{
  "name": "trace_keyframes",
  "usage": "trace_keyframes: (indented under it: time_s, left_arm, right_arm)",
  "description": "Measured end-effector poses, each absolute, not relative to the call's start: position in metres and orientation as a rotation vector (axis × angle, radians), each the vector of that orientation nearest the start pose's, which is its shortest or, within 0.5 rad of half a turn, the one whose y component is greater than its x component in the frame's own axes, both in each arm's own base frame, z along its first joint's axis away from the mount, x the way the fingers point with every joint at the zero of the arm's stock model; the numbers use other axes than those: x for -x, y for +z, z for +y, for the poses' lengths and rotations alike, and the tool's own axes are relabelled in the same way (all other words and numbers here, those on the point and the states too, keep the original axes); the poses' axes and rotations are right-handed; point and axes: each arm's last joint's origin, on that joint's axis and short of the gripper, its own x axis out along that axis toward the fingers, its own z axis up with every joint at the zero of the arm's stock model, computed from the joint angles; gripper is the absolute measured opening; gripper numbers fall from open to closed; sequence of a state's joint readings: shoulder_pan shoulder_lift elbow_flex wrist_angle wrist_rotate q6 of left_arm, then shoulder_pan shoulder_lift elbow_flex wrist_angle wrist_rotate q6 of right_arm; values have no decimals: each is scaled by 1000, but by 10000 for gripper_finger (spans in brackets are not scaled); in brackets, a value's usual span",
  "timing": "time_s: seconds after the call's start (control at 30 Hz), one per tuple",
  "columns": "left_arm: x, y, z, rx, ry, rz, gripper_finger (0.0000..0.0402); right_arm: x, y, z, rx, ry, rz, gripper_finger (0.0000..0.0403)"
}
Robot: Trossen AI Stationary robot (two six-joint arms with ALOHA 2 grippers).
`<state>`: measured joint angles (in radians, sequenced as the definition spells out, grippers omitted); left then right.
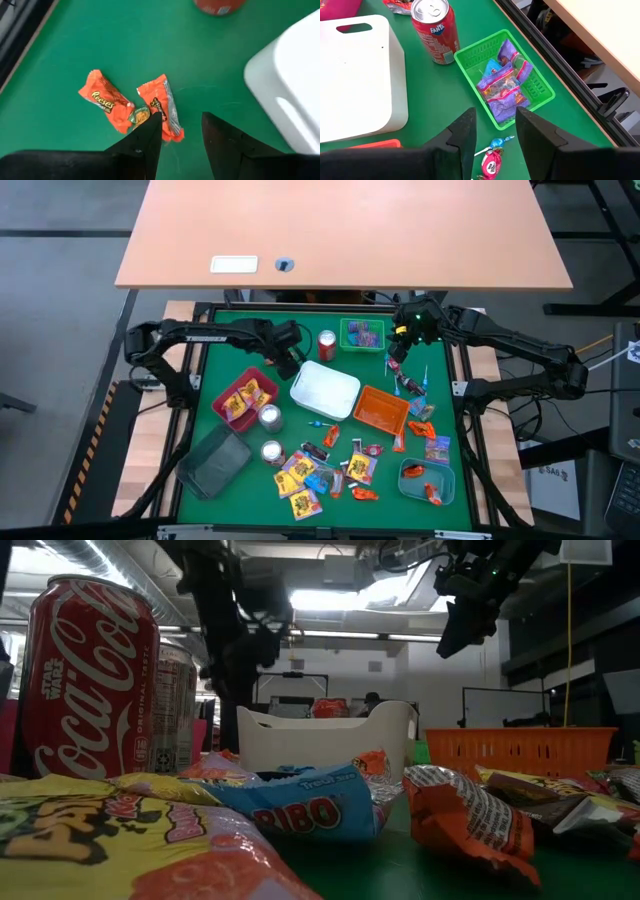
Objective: Sort candy
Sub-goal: Put the orange chocolate into the blue bin
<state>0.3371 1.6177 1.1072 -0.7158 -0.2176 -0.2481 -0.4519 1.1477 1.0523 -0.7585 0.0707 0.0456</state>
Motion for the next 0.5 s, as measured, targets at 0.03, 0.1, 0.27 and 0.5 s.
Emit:
trace_keyframes:
  time_s: [0.03,0.1,0.27,0.5]
  left_arm:
    - [-291,204,110,283,635,1185,128]
    - [-294,195,113,276,630,1214,128]
    - [-297,176,120,284,640,1275,128]
    - [-298,158,128,288,647,1337,128]
  right_arm:
    - [-201,308,-100,-206,-510,837,136]
    - [-201,308,-100,-206,-509,837,136]
    - [-201,308,-100,-206,-510,837,136]
    - [-201,308,-100,-206,-510,837,136]
